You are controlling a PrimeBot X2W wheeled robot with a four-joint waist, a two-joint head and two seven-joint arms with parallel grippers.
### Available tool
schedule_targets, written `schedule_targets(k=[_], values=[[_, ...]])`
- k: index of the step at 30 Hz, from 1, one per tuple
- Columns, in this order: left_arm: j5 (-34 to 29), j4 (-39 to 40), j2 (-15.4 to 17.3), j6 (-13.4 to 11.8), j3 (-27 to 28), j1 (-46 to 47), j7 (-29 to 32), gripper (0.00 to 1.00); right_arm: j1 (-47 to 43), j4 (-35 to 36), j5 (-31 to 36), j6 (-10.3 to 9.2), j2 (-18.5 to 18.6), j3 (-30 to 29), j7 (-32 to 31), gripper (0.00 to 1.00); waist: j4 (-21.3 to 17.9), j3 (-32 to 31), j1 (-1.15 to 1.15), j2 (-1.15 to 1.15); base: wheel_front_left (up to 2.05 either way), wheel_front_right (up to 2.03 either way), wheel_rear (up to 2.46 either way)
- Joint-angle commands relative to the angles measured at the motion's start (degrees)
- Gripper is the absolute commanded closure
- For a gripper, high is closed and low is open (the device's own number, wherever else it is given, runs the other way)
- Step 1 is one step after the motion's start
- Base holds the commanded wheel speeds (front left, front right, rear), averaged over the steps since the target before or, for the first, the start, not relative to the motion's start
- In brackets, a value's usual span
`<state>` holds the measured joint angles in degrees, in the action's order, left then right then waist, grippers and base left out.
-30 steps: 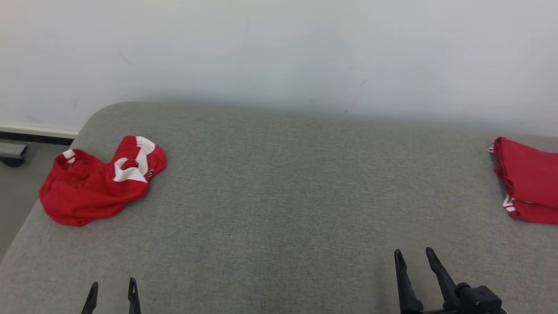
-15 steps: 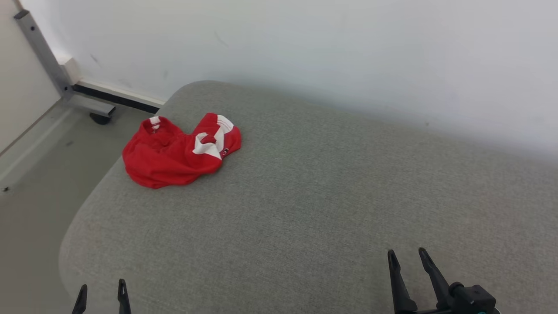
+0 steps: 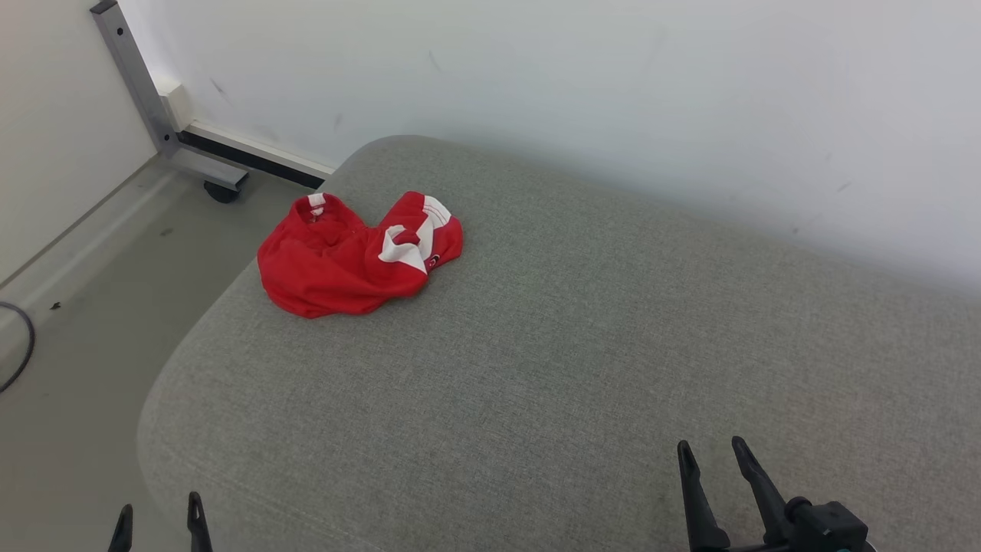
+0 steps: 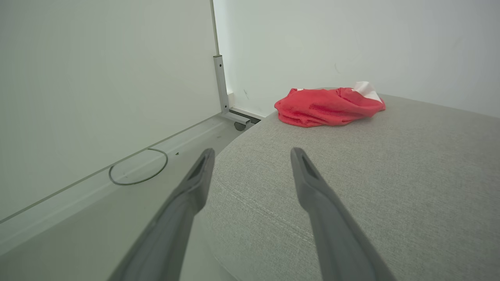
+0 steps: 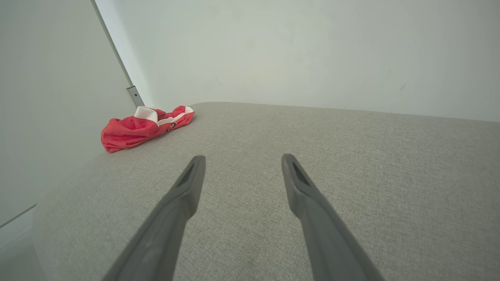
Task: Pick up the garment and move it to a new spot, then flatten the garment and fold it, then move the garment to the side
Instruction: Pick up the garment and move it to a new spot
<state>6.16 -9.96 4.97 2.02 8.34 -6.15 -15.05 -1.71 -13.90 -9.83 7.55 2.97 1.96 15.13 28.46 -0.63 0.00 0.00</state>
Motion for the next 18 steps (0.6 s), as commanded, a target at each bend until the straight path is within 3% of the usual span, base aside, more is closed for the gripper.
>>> schedule_targets(k=[1,9,18], values=[[0.2,0.2,0.2,-0.2,0.2,-0.5,-0.2,0.0,0.3,-0.1,0.2,-0.15,-0.2,0.1,0.0,0.0,-0.3,0.1,0.0,0.0,0.0,0.0,0.0],[2.3,-0.7,0.4,0.3,1.2,4.1,-0.2,0.0,1.4,0.4,1.6,-0.15,-0.2,-0.3,0.0,0.0,-2.5,2.0,0.0,0.0,0.0,0.0,0.0],[4.0,-4.8,4.5,2.2,1.8,18.2,-0.2,0.0,4.4,2.7,4.1,-0.15,1.0,-1.4,0.0,0.0,-8.3,7.9,0.0,0.0,0.0,0.0,0.0]])
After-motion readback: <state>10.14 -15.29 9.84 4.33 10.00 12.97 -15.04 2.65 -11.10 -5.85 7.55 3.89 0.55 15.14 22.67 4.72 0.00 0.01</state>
